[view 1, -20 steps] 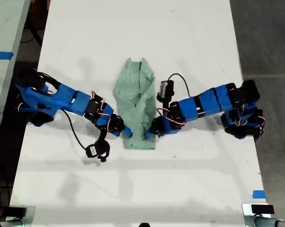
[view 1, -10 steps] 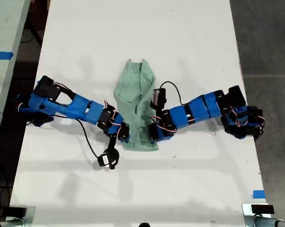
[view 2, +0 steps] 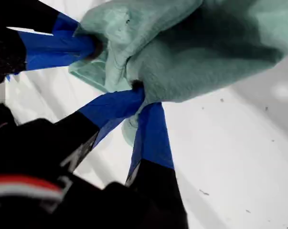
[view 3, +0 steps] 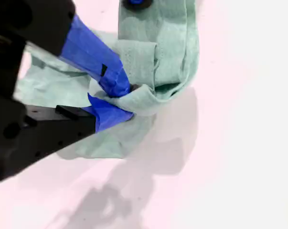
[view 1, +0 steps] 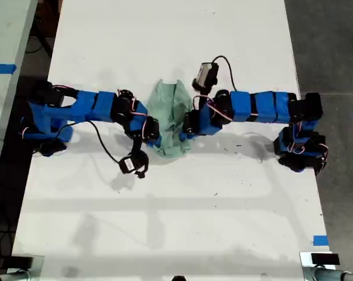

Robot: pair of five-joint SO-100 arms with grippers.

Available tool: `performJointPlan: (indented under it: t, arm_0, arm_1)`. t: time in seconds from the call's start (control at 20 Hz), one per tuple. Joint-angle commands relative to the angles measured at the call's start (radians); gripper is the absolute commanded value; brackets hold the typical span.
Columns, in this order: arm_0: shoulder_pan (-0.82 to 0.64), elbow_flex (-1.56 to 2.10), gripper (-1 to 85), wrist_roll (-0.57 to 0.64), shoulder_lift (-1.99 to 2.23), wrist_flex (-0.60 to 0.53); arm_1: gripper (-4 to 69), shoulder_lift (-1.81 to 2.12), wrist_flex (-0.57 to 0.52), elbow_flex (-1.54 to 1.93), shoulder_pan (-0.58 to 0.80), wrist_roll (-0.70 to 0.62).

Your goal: Fold t shirt

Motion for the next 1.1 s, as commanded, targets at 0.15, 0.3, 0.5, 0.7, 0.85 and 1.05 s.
performJointPlan:
  t: [0.15, 0.3, 0.5, 0.7, 0.85, 1.05]
  arm_0:
    - [-0.423, -0.04, 13.4, 0.175, 0.058, 0.091]
    - [-0.65, -0.046, 23.8, 0.281, 0.083, 0.169]
    - [-0.785, 0.087, 7.3, 0.4, 0.268, 0.199]
    - [-0.62, 0.221, -0.2, 0.4, 0.65, 0.193]
    - [-0.23, 0.4, -0.2, 0.245, 0.95, 0.067]
    - [-0.028, 1.111, -0.2, 0.104, 1.356, -0.308]
  arm_1:
    - [7.9, 0.049, -0.041, 0.006, 0.362, -0.161]
    - [42.6, 0.064, 0.058, -0.041, 0.506, -0.233]
    - [17.0, 0.242, 0.258, 0.032, 0.634, -0.268]
    - [0.3, 0.577, 0.314, 0.265, 0.529, -0.23]
    - [0.3, 0.792, 0.273, 0.483, 0.268, -0.135]
    - [-1.4, 0.919, 0.077, 0.865, 0.018, -0.054]
